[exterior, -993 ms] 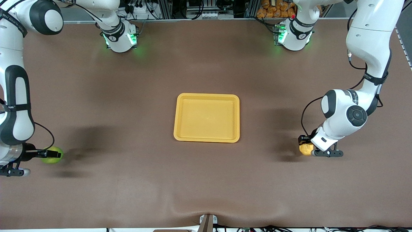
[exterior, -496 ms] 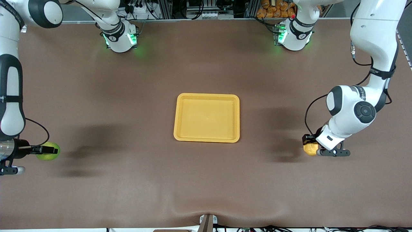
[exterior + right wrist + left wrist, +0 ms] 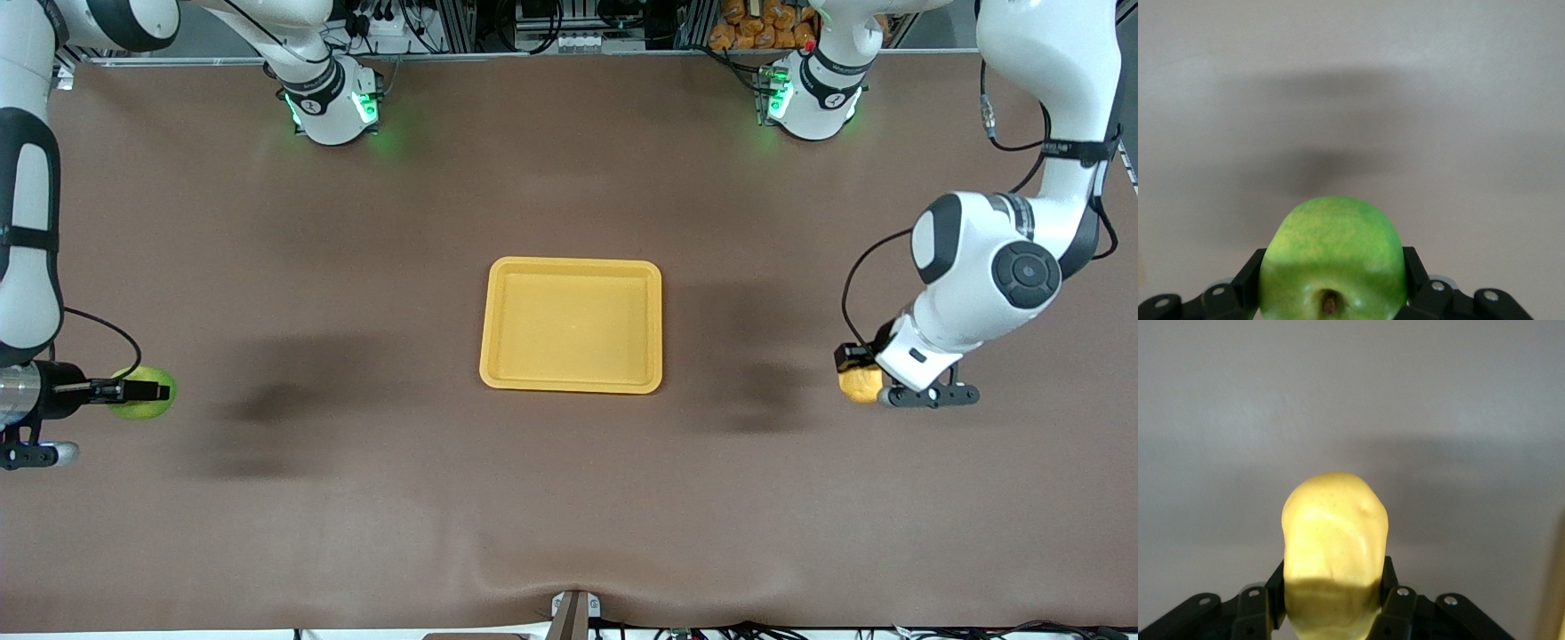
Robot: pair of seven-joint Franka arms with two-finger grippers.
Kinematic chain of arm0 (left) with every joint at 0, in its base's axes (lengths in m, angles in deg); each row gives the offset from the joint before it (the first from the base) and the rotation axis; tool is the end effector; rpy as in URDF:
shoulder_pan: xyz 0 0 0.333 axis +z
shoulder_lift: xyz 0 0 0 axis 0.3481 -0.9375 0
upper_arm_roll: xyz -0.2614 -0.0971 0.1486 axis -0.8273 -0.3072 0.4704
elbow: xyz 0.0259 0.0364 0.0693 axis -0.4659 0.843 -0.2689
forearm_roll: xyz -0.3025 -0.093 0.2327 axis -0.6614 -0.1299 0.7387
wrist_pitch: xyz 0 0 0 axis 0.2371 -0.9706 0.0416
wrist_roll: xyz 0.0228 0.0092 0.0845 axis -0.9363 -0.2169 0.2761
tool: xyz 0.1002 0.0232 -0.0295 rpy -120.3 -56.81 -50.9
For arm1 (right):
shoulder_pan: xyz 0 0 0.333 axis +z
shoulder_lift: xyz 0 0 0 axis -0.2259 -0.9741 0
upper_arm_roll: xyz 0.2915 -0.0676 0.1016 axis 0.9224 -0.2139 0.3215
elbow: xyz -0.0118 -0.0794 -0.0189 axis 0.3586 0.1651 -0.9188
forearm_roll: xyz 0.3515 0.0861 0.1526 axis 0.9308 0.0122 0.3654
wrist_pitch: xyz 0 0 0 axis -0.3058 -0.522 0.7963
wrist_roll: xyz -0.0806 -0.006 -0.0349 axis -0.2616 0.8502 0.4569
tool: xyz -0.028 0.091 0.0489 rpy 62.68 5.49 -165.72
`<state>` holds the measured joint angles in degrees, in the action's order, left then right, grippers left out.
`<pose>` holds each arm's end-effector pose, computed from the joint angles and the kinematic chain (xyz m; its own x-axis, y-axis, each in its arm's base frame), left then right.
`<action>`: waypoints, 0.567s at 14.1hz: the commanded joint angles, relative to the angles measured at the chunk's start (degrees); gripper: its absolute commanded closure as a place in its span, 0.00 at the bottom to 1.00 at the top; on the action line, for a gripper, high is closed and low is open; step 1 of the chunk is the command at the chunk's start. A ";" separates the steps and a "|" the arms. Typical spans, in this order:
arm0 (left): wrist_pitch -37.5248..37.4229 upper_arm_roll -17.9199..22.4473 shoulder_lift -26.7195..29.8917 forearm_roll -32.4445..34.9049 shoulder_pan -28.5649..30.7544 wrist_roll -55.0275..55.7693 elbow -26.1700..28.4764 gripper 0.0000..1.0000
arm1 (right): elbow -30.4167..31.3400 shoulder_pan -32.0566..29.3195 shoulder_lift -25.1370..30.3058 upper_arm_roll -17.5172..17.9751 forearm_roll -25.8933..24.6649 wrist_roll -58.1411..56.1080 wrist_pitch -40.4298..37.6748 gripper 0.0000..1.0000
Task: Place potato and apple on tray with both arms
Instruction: 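Lift the potato with the left gripper while the right gripper lifts the apple, then carry the potato and apple over the yellow tray with both grippers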
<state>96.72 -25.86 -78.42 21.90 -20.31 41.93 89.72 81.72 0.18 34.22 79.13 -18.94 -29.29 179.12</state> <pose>0.6099 -0.0814 0.3438 0.9995 0.0197 0.0233 0.0193 -0.9997 0.0176 0.6998 -0.1245 0.3896 0.9793 -0.0167 -0.2016 -0.0409 -0.9923 -0.1166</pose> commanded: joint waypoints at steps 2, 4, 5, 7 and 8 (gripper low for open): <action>-5.21 -4.61 6.80 1.41 -0.24 6.94 3.60 1.00 | 1.75 3.90 4.24 -0.23 0.49 6.95 -3.52 1.00; -5.92 -8.30 7.16 1.50 -0.33 12.30 3.60 1.00 | 1.75 6.10 5.03 -0.14 0.58 10.73 -4.67 1.00; -5.92 -10.32 6.99 1.41 -0.41 15.28 3.42 1.00 | 1.83 7.07 5.47 -0.14 0.58 12.14 -4.93 1.00; -5.92 -13.14 6.63 1.41 -0.94 19.78 2.98 1.00 | 2.36 8.74 6.35 -0.14 0.58 14.95 -5.64 1.00; -5.92 -13.41 6.20 1.50 -1.90 21.45 2.20 1.00 | 2.97 9.53 6.79 -0.14 0.58 16.27 -5.55 1.00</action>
<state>91.17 -38.30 -72.43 22.05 -21.37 59.72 92.19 81.96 8.42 38.26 79.33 -18.90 -15.88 173.86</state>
